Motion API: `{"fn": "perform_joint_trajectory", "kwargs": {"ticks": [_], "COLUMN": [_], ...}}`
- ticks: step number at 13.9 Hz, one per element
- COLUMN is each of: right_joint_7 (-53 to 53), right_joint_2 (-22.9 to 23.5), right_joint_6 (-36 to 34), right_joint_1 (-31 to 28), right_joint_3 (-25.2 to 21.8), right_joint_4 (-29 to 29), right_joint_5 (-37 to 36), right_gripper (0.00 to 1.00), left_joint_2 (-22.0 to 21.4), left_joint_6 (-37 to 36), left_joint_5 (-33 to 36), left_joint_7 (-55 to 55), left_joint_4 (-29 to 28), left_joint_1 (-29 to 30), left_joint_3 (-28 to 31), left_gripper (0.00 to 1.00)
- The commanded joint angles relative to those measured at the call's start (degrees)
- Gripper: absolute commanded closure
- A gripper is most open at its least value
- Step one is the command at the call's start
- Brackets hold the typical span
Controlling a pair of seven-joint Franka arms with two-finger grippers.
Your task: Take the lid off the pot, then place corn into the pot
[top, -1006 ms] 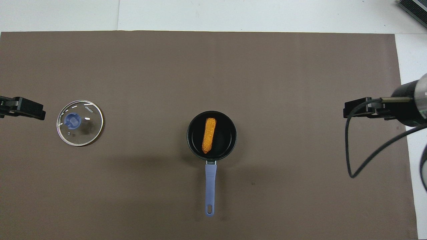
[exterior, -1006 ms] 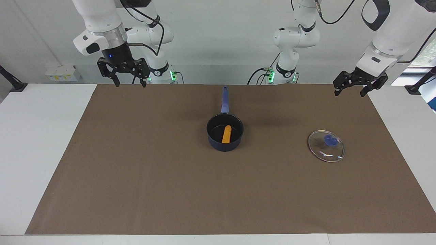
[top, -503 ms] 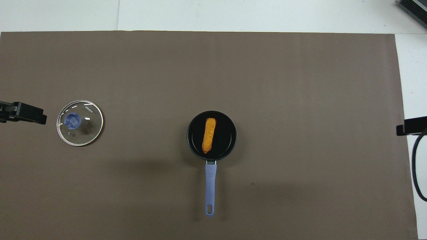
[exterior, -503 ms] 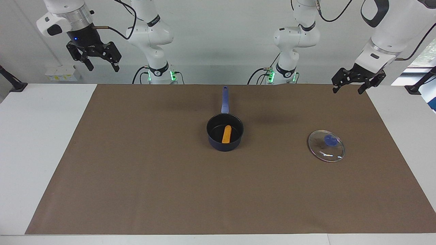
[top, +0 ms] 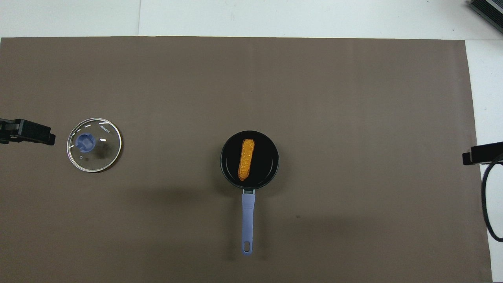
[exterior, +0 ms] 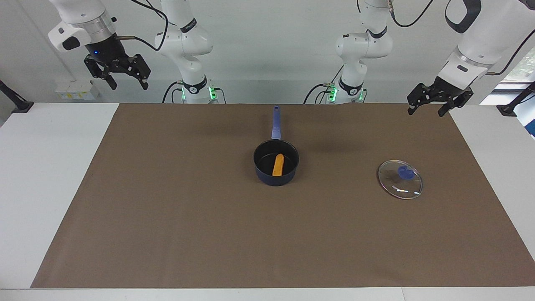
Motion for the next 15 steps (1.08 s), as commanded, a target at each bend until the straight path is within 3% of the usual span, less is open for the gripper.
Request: {"fn": "perform_joint_trajectory", "kwargs": {"ticks": [1,3,15], "right_joint_7": [-1.4,-1.4,-1.6], "right_joint_2": [1.6,3.1,2.3], "right_joint_6": [-0.1,-0.2,1.2], "right_joint_1": [-1.0,-1.4,-0.4], "right_joint_3": [0.7,0.7,1.1], "right_joint_4": [2.9,4.9,3.5], "right_joint_5": [0.4,0.3,-2.7], "right_gripper": [0.0,0.0,0.0], "left_joint_2": [-1.4,-1.4,-1.7], "left_joint_6": [1.0,1.0,0.8], "left_joint_5": [-0.9,-0.9,-0.8], "left_joint_7": [0.3,0.4,0.6], "left_joint_4": [-1.7,-1.7,-2.0], "left_joint_1": [-0.1,-0.1,-0.1], "left_joint_3": [0.3,0.3,0.3], "left_gripper": [0.0,0.0,0.0]}}
